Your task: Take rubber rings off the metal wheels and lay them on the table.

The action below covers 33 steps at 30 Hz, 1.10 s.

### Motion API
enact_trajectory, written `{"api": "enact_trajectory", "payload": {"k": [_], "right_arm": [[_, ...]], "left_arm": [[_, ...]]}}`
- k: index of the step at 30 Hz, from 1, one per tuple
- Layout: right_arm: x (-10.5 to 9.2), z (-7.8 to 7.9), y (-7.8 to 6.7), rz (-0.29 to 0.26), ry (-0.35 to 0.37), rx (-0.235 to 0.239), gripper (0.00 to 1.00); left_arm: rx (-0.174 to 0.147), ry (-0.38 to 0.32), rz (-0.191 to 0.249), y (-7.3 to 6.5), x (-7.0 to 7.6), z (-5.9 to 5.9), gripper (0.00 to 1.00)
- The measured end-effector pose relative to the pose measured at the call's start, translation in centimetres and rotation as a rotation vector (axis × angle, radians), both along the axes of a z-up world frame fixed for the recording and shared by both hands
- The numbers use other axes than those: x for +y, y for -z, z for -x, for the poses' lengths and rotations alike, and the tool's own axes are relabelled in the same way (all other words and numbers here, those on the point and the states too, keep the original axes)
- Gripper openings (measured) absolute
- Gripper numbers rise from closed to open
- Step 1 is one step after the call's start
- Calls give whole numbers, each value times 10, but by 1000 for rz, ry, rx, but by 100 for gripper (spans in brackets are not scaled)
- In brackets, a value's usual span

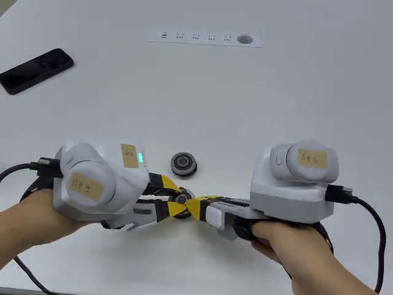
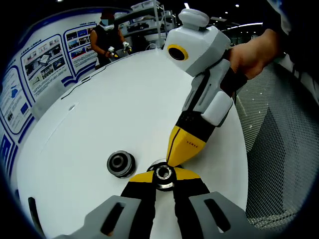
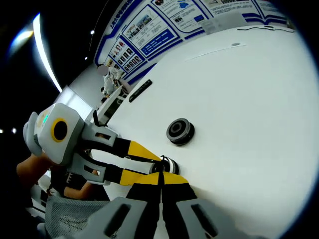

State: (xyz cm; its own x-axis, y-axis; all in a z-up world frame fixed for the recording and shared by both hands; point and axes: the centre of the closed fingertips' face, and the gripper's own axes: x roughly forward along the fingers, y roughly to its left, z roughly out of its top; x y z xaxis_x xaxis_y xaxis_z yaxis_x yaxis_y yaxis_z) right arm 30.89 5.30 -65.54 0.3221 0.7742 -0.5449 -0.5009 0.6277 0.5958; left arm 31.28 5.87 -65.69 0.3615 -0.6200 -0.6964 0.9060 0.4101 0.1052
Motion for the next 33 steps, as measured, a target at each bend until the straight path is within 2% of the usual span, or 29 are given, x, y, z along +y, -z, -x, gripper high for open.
{"api": "enact_trajectory", "payload": {"k": [7,12,14,17,18,20,33], "right_arm": [[-1,0,-1,-16,19,17,1],[-1,-1,-4,-57,48,53,1],[1,-1,-6,-93,73,82,1],[0,0,-4,-86,68,79,1],[0,0,-4,-83,67,79,1],[1,0,-3,-88,74,90,1],[1,0,-2,-102,95,111,1]], "left_arm": [[-3,-2,0,0,0,0,13],[-1,-10,-3,0,0,1,13],[-2,-15,-4,0,1,1,13],[10,-68,42,-1,1,1,13],[-4,-70,55,-1,2,1,13],[-10,-92,69,-1,3,2,13],[-9,-85,48,-1,3,1,14]]}}
